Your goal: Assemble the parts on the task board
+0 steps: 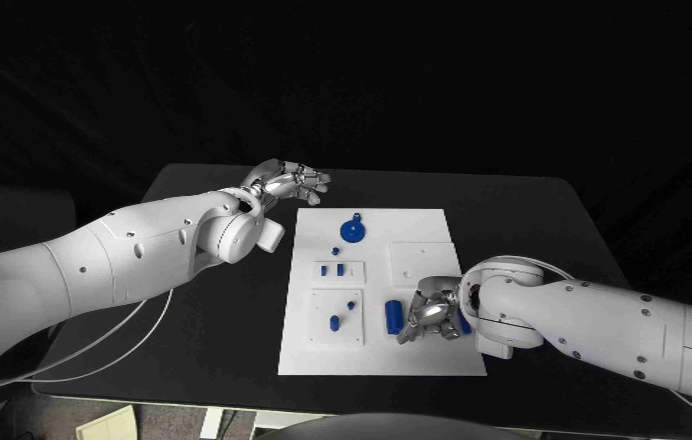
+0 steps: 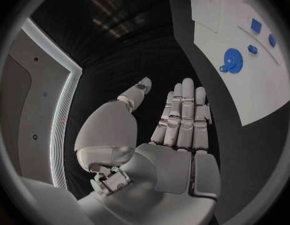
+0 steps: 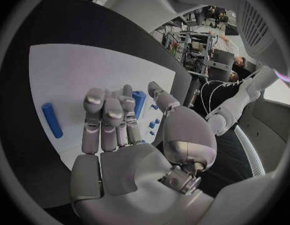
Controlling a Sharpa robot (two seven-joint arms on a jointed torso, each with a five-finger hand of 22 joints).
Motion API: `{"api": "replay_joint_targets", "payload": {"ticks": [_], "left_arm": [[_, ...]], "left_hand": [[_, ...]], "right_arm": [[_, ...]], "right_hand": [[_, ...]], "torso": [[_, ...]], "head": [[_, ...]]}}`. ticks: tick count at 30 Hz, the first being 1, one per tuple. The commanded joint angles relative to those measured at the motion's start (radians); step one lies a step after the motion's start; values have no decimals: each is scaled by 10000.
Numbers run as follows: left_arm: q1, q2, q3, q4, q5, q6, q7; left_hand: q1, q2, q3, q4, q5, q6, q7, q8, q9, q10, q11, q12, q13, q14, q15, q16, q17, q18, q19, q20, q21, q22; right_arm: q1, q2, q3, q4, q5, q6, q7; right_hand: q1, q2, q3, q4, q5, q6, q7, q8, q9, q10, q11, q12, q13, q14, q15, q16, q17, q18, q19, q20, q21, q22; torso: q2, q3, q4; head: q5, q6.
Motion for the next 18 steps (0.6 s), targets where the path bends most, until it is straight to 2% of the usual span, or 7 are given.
{"api": "replay_joint_targets", "payload": {"ticks": [1,4,5,6,10,13,18], "left_arm": [[7,12,7,14,50,59,60],[7,15,7,11,50,60,63],[7,16,7,11,50,62,61],[7,22,7,6,50,62,62],[7,42,7,-17,50,97,45],[7,44,7,-23,50,110,39],[7,47,7,-22,50,99,45]], "left_hand": [[-48,24,6,52,-20,-71,-18,32,-3,-49,-11,6,-12,45,25,-49,10,41,62,33,-57,10],[-47,25,7,53,-20,-72,-18,33,-3,-50,-11,6,-12,45,26,-51,12,41,62,34,-58,11],[-47,26,7,53,-20,-73,-18,33,-3,-50,-11,6,-13,45,26,-52,13,40,62,34,-59,12],[-47,26,7,54,-20,-73,-18,33,-3,-50,-11,6,-13,44,26,-52,13,40,62,34,-59,12],[-49,28,7,56,-20,-73,-18,34,-3,-50,-10,6,-13,44,26,-54,15,40,61,35,-61,13],[-59,34,5,66,-21,-75,-17,34,-3,-52,-9,5,-13,43,28,-58,19,38,62,37,-64,16],[-67,38,4,73,-21,-77,-16,34,-3,-54,-8,5,-14,41,30,-62,22,37,62,39,-67,19]], "right_arm": [[-4,21,1,4,-66,102,51],[-4,65,1,-11,-68,166,47],[-4,84,1,-25,-76,148,32],[-4,104,1,-41,-124,115,8],[-4,139,1,-75,-279,21,-34],[-4,157,1,-76,-283,22,-50],[-4,196,1,-80,-285,19,-51]], "right_hand": [[-48,289,-20,109,1,50,6,-16,-14,87,-19,-76,15,49,-28,-37,17,287,1,20,-41,76],[-344,713,100,609,-154,83,-1,-33,-46,101,-41,-109,28,47,-41,-49,30,287,-11,22,-82,63],[-327,715,282,732,-211,92,-27,-33,-48,104,-37,-117,34,41,-55,-49,37,287,-15,5,-90,62],[-363,888,561,1005,-209,102,-24,-31,-49,112,-51,-126,41,37,-64,-45,48,287,-6,-7,-93,62],[-210,1455,1149,1214,-207,109,-35,-30,-49,123,-61,-133,59,30,-75,-33,70,287,-19,-32,-79,87],[-108,1608,1657,1254,-207,109,-27,-30,-48,130,-53,-138,80,22,-67,-23,89,286,-32,-24,-47,120],[-135,1587,2112,1234,-210,115,-14,-19,-38,148,-40,-140,110,26,-51,-11,109,287,-16,7,11,148]], "torso": [[3,2,0],[4,-1,-2],[6,-2,-1],[7,-1,-4],[8,-4,1],[4,-8,1],[3,-6,4]], "head": [[2,-10],[1,-18],[2,-19],[2,-25],[-12,-39],[-29,-59],[-41,-74]]}}
